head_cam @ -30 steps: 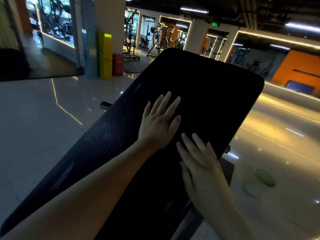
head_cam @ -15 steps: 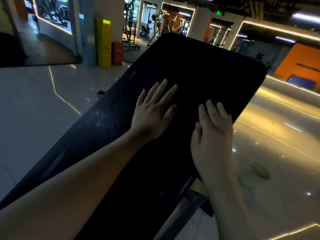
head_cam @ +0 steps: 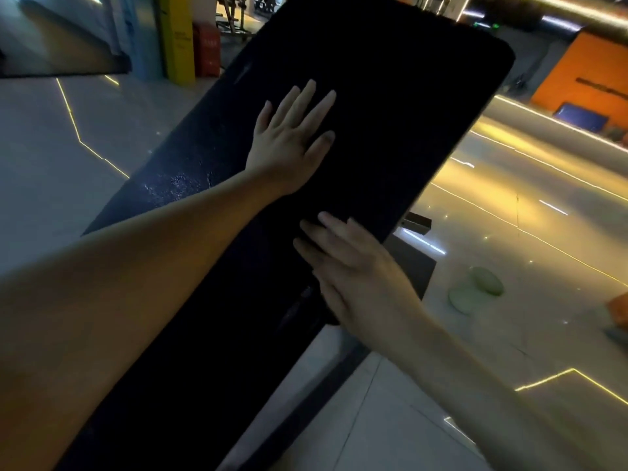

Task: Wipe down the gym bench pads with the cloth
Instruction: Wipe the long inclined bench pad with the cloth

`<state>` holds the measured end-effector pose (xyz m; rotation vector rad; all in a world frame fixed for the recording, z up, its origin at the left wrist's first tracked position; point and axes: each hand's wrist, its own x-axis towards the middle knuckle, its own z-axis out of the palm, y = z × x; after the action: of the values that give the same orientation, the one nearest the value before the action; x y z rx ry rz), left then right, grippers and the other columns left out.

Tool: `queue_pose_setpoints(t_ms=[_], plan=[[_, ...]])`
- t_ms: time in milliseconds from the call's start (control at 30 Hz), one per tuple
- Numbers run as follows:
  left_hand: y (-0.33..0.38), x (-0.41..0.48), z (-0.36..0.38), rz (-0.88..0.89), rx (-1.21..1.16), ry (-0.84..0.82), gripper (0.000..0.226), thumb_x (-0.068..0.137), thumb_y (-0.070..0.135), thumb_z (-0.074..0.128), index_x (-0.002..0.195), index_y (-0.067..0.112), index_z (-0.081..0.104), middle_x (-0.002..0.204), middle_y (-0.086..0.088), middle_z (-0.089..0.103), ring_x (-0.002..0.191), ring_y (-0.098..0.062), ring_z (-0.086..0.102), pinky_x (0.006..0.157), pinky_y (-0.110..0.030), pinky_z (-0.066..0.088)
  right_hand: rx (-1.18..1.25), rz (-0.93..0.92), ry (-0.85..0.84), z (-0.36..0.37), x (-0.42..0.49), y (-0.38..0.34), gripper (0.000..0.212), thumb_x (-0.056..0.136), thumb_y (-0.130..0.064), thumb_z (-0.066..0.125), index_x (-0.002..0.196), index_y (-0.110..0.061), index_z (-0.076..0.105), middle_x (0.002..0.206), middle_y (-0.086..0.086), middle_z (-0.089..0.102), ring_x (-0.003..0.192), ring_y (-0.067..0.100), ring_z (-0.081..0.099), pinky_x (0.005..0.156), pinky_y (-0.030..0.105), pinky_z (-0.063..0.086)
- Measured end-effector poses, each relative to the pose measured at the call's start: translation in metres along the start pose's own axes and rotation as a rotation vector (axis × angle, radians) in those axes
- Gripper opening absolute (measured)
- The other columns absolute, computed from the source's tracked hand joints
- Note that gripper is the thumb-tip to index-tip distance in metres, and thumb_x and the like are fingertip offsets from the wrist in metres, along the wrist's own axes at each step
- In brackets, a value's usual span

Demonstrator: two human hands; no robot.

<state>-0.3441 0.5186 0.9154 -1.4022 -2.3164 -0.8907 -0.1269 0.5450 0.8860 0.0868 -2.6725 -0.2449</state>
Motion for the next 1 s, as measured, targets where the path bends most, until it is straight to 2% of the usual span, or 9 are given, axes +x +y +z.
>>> queue_pose_setpoints(t_ms=[100, 167, 267, 367, 467, 633, 733, 833, 1000], plan=[[-0.003, -0.003, -0.006, 0.037, 0.025, -0.073, 0.056, 0.106, 0.044, 0.024, 0.157, 0.032, 0.005, 0.166, 0.001, -0.006, 0.152, -0.016, -0.008, 0.122, -0.041, -0.008, -0.072, 0.031, 0.05, -0.016, 0.019, 0.045, 0.044, 0.089, -0.012, 0.047, 0.13, -0.002, 0.059, 0.139, 0.018, 0.054, 0.132, 0.037, 0.046, 0.11, 0.05, 0.028], [-0.009, -0.014, -0.007, 0.052, 0.026, -0.096, 0.057, 0.105, 0.047, 0.022, 0.157, 0.032, 0.003, 0.166, 0.001, -0.007, 0.152, -0.016, -0.01, 0.122, -0.041, -0.008, -0.102, 0.168, 0.113, -0.027, 0.036, 0.08, 0.045, 0.092, -0.016, 0.039, 0.131, -0.002, 0.057, 0.141, 0.018, 0.051, 0.134, 0.039, 0.044, 0.111, 0.049, 0.024], [-0.016, -0.043, -0.004, 0.054, 0.027, -0.098, 0.066, 0.097, 0.061, 0.011, 0.157, 0.034, 0.003, 0.166, 0.003, -0.006, 0.152, -0.015, -0.01, 0.121, -0.042, -0.009, -0.054, 0.407, 0.2, -0.037, 0.055, 0.106, 0.042, 0.096, -0.011, 0.043, 0.136, -0.004, 0.053, 0.147, 0.014, 0.045, 0.141, 0.035, 0.033, 0.117, 0.042, 0.014], [-0.023, -0.075, -0.004, 0.048, 0.026, -0.105, 0.073, 0.09, 0.064, 0.004, 0.156, 0.034, 0.002, 0.166, 0.004, -0.007, 0.152, -0.014, -0.01, 0.122, -0.041, -0.009, -0.023, 0.523, 0.29, -0.03, 0.061, 0.092, 0.044, 0.095, -0.012, 0.04, 0.136, -0.002, 0.052, 0.147, 0.015, 0.045, 0.142, 0.034, 0.031, 0.12, 0.043, 0.019], [-0.031, -0.095, -0.003, 0.067, 0.041, -0.107, 0.07, 0.091, 0.064, 0.006, 0.154, 0.034, 0.0, 0.166, 0.003, -0.006, 0.152, -0.015, -0.008, 0.123, -0.041, -0.008, 0.005, 0.574, 0.279, -0.012, 0.05, 0.051, 0.045, 0.097, -0.013, 0.042, 0.14, -0.004, 0.048, 0.149, 0.013, 0.043, 0.143, 0.031, 0.029, 0.119, 0.042, 0.021], [-0.032, -0.101, -0.005, 0.056, 0.027, -0.127, 0.073, 0.088, 0.067, 0.005, 0.154, 0.035, 0.002, 0.166, 0.002, -0.004, 0.152, -0.017, -0.006, 0.123, -0.042, -0.006, 0.039, 0.442, 0.164, 0.016, 0.005, -0.038, 0.045, 0.094, -0.01, 0.051, 0.139, -0.007, 0.049, 0.149, 0.011, 0.043, 0.144, 0.027, 0.029, 0.118, 0.042, 0.017], [-0.031, -0.113, -0.005, 0.052, 0.026, -0.113, 0.075, 0.088, 0.066, 0.007, 0.155, 0.032, 0.005, 0.166, 0.0, -0.001, 0.153, -0.019, -0.003, 0.123, -0.042, -0.003, 0.022, 0.313, 0.069, 0.025, -0.021, -0.072, 0.046, 0.092, -0.016, 0.044, 0.137, -0.007, 0.053, 0.147, 0.009, 0.046, 0.143, 0.024, 0.03, 0.12, 0.041, 0.015], [-0.037, -0.13, -0.008, 0.059, 0.068, -0.12, 0.075, 0.089, 0.065, 0.007, 0.156, 0.03, 0.009, 0.166, -0.001, 0.001, 0.153, -0.021, 0.001, 0.123, -0.043, 0.0, 0.004, 0.158, -0.017, 0.024, -0.031, -0.067, 0.046, 0.092, -0.017, 0.045, 0.137, -0.006, 0.053, 0.146, 0.01, 0.047, 0.142, 0.025, 0.031, 0.12, 0.039, 0.013], [-0.038, -0.152, -0.007, 0.021, 0.104, -0.137, 0.076, 0.089, 0.062, 0.004, 0.157, 0.028, 0.007, 0.166, -0.002, 0.0, 0.153, -0.021, 0.0, 0.123, -0.047, 0.004, -0.011, 0.017, -0.012, 0.011, -0.016, -0.019, 0.045, 0.089, -0.002, 0.059, 0.133, -0.001, 0.055, 0.141, 0.018, 0.051, 0.135, 0.037, 0.042, 0.113, 0.05, 0.029]])
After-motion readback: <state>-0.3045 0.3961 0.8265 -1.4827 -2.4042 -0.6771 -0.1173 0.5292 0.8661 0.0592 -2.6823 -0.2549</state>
